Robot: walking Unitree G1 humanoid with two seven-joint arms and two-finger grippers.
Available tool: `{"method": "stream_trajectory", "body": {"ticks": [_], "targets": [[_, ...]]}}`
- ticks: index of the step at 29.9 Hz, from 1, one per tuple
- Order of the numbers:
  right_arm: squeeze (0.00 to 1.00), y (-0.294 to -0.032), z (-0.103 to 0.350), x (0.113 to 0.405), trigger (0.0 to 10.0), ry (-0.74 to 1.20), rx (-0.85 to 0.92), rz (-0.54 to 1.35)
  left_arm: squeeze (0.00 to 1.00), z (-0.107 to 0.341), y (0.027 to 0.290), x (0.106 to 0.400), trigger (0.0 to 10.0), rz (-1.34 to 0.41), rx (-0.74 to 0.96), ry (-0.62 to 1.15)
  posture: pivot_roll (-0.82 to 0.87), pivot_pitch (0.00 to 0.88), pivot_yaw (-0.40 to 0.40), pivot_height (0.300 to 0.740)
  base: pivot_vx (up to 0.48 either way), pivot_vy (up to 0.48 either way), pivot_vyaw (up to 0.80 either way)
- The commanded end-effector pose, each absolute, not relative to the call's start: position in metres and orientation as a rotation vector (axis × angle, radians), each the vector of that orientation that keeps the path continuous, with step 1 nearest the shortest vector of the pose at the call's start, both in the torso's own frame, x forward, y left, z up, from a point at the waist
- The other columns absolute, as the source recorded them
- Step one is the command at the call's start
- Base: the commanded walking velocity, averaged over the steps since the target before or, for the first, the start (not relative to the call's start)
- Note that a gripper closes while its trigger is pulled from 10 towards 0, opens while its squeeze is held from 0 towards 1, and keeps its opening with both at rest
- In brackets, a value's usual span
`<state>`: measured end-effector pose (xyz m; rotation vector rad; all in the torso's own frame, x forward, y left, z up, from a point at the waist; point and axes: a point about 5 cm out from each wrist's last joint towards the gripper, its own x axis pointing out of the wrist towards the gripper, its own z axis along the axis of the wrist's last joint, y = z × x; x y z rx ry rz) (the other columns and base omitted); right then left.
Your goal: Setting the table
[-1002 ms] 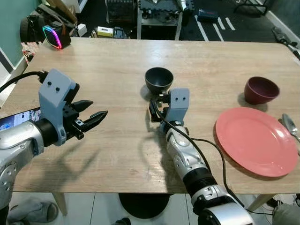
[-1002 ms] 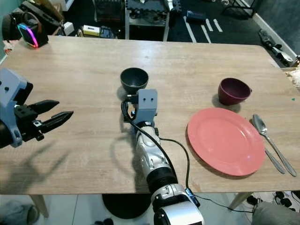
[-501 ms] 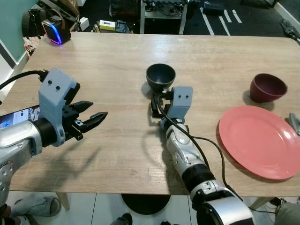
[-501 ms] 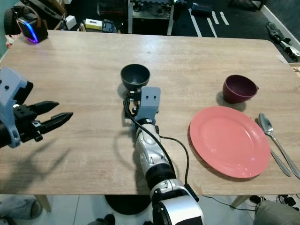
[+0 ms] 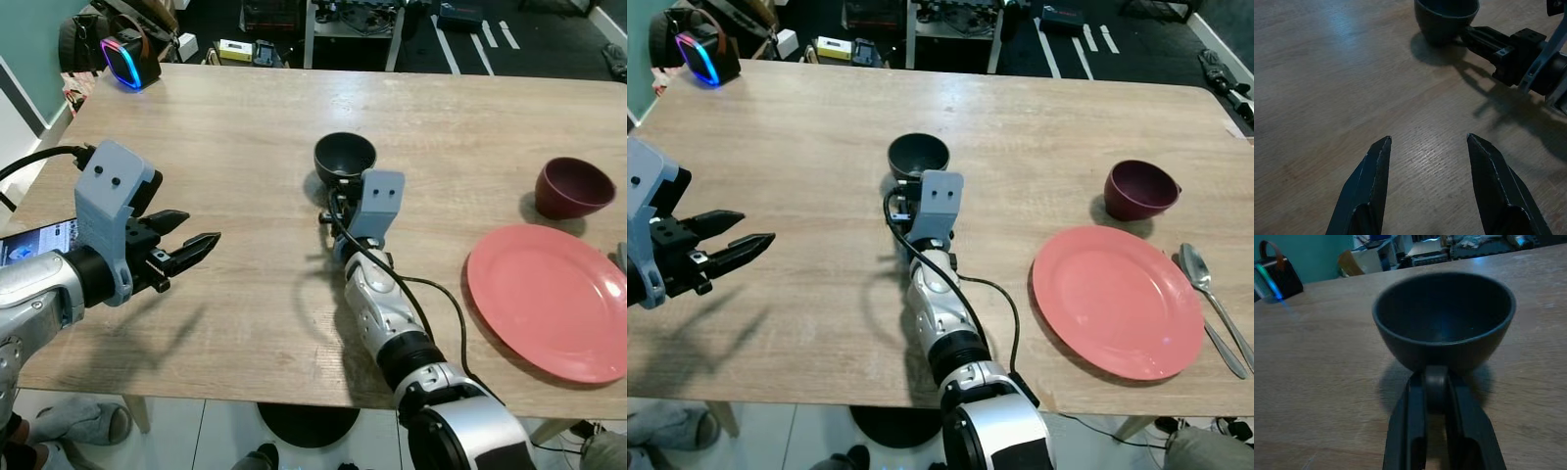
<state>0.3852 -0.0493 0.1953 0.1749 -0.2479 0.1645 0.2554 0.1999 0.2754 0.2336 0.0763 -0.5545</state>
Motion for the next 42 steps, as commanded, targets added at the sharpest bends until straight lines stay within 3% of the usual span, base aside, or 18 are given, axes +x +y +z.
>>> {"method": "stream_trajectory", "body": {"ticks": [1, 2, 10, 16, 17, 20, 24, 25, 29, 33, 39, 42], "targets": [[0.00, -0.033, 0.194, 0.382, 3.0, -0.239, 0.209, 0.188, 0.00, 0.277, 0.201, 0.252, 10.0, -0.552, 0.247, 0.077, 0.42, 0.222, 0.080, 0.740, 0.000, 0.000, 0.00], [0.00, -0.033, 0.196, 0.382, 0.0, -0.244, 0.204, 0.188, 0.00, 0.277, 0.201, 0.252, 10.0, -0.551, 0.246, 0.078, 0.42, 0.220, 0.081, 0.740, 0.000, 0.000, 0.00], [0.00, -0.033, 0.199, 0.383, 0.0, -0.271, 0.176, 0.187, 0.00, 0.278, 0.201, 0.254, 10.0, -0.542, 0.241, 0.075, 0.41, 0.206, 0.079, 0.740, 0.000, 0.000, 0.00], [0.00, -0.051, 0.216, 0.384, 0.0, -0.372, 0.174, 0.171, 0.00, 0.276, 0.199, 0.262, 10.0, -0.497, 0.223, 0.044, 0.37, 0.192, 0.072, 0.740, 0.000, 0.000, 0.00], [0.00, -0.058, 0.222, 0.382, 10.0, -0.415, 0.171, 0.170, 0.00, 0.276, 0.198, 0.265, 10.0, -0.472, 0.213, 0.027, 0.34, 0.185, 0.069, 0.740, 0.000, 0.000, 0.00], [0.00, -0.089, 0.238, 0.371, 10.0, -0.522, 0.158, 0.155, 0.00, 0.278, 0.191, 0.274, 10.0, -0.433, 0.166, -0.020, 0.28, 0.171, 0.066, 0.740, 0.000, 0.000, 0.00], [0.00, -0.106, 0.240, 0.365, 10.0, -0.535, 0.152, 0.129, 0.00, 0.277, 0.185, 0.278, 10.0, -0.427, 0.150, -0.031, 0.23, 0.153, 0.066, 0.740, 0.000, 0.000, 0.00], [0.00, -0.124, 0.242, 0.358, 10.0, -0.539, 0.149, 0.097, 0.00, 0.277, 0.182, 0.283, 10.0, -0.397, 0.143, -0.046, 0.19, 0.137, 0.068, 0.740, 0.000, 0.000, 0.00], [0.00, -0.148, 0.247, 0.344, 10.0, -0.539, 0.121, 0.065, 0.00, 0.275, 0.180, 0.292, 10.0, -0.318, 0.128, -0.060, 0.13, 0.104, 0.077, 0.740, 0.000, 0.000, 0.00], [0.00, -0.158, 0.246, 0.338, 10.0, -0.534, 0.101, 0.041, 0.00, 0.275, 0.181, 0.296, 10.0, -0.273, 0.136, -0.075, 0.11, 0.090, 0.083, 0.740, 0.000, 0.000, 0.00], [0.00, -0.196, 0.244, 0.307, 10.0, -0.495, -0.009, -0.065, 0.00, 0.278, 0.179, 0.305, 10.0, -0.281, 0.141, -0.084, 0.04, 0.052, 0.113, 0.740, 0.000, 0.000, 0.00], [0.00, -0.199, 0.242, 0.299, 10.0, -0.464, -0.036, -0.049, 0.00, 0.278, 0.176, 0.308, 10.0, -0.294, 0.144, -0.085, 0.03, 0.040, 0.117, 0.740, 0.000, 0.000, 0.00]]}}
